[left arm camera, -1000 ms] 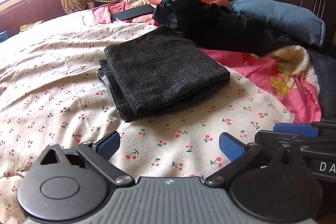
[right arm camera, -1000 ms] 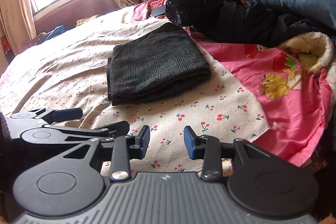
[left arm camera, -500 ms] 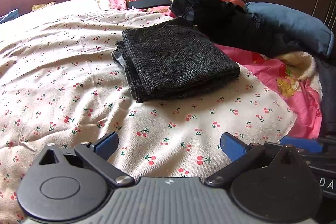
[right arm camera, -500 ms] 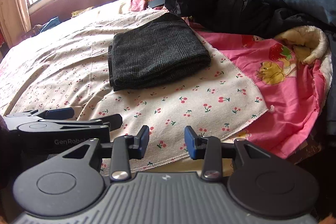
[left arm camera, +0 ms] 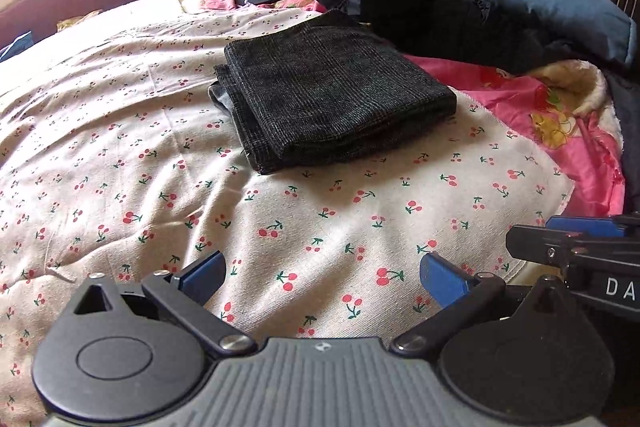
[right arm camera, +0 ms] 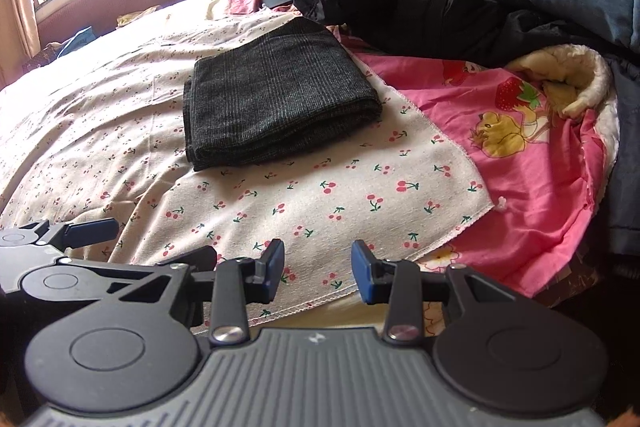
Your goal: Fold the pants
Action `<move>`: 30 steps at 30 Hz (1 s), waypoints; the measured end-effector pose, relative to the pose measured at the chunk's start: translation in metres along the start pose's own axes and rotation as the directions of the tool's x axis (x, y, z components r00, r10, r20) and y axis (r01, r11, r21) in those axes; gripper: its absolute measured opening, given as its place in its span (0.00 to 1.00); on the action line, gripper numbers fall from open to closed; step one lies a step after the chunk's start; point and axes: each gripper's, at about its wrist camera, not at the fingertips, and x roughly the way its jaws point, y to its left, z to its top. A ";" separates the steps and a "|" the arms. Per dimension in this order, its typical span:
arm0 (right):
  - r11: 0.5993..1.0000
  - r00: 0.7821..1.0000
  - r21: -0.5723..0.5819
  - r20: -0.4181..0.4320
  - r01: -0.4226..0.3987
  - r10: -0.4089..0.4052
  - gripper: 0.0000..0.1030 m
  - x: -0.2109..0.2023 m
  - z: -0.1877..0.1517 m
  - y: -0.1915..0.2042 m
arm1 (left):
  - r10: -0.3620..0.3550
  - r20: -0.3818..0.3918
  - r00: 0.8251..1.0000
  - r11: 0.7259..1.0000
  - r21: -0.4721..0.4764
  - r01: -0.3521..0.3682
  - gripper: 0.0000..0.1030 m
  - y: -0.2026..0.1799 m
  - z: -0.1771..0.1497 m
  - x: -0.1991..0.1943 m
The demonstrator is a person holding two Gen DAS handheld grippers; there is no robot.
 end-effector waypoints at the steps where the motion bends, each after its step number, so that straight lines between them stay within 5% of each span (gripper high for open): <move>1: 1.000 1.000 0.000 -0.004 0.003 -0.003 0.37 0.001 -0.001 0.000 | -0.010 -0.010 1.000 1.000 -0.016 0.010 1.00 0.003 0.000 0.002; 14: 1.000 1.000 0.016 -0.014 0.000 0.000 0.37 0.006 -0.002 -0.003 | 0.013 -0.064 0.998 0.999 -0.042 -0.015 1.00 -0.003 -0.004 0.011; 30: 1.000 1.000 0.020 -0.023 -0.016 0.016 0.37 0.012 0.000 -0.009 | 0.014 -0.031 0.999 0.997 -0.069 -0.016 1.00 0.000 -0.004 0.010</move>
